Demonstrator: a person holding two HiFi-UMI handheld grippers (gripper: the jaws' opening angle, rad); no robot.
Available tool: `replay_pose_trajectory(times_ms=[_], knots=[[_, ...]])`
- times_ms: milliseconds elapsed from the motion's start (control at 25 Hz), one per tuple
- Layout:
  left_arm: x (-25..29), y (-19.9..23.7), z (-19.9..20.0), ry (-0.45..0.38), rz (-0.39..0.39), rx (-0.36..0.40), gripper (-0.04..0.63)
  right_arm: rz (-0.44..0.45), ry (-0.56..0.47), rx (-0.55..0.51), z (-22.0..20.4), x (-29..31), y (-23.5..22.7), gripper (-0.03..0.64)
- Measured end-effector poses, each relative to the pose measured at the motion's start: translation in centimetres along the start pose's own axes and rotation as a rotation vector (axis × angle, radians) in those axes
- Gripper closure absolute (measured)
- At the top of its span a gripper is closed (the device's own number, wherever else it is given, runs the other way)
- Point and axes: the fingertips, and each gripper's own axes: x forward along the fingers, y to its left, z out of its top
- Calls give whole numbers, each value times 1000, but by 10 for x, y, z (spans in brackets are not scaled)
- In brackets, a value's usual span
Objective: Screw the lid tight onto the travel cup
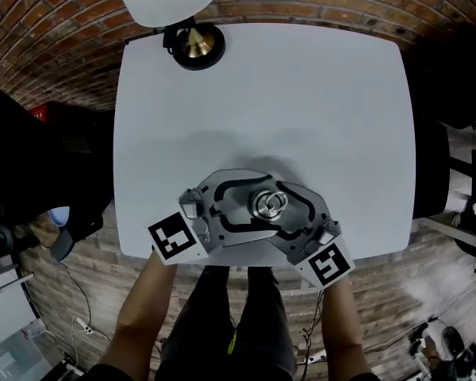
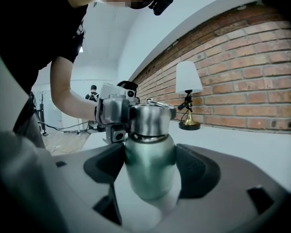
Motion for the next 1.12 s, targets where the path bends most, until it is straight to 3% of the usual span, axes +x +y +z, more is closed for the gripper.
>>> replay_pose_trajectory(times_ms=[120,280,440,560,640,760,1000,1120], knots=[[-6,3,5,-69,127,-94,262,-19,0,-11,0,1,0,304],[-4,0,-3,16,326,-51,262,-70,-17,-7,0,1,-1,304],[-1,4,-1,31,538,-39,262,-120,-24,9,-2,0,-2,304],[0,10,-1,34,636,-16,267,-162,-31,26,-2,-1,-2,304],[0,14,0,41,673,16,319,-181,-38,27,-2,-2,-3,304],[1,12,1,43,601,56,334,-174,-50,15,0,-1,-3,304],[7,2,2,35,202,73,334,-58,-48,-22,3,-1,-1,304],[11,0,2,47,84,61,334,-12,-20,-12,0,-3,-2,304]])
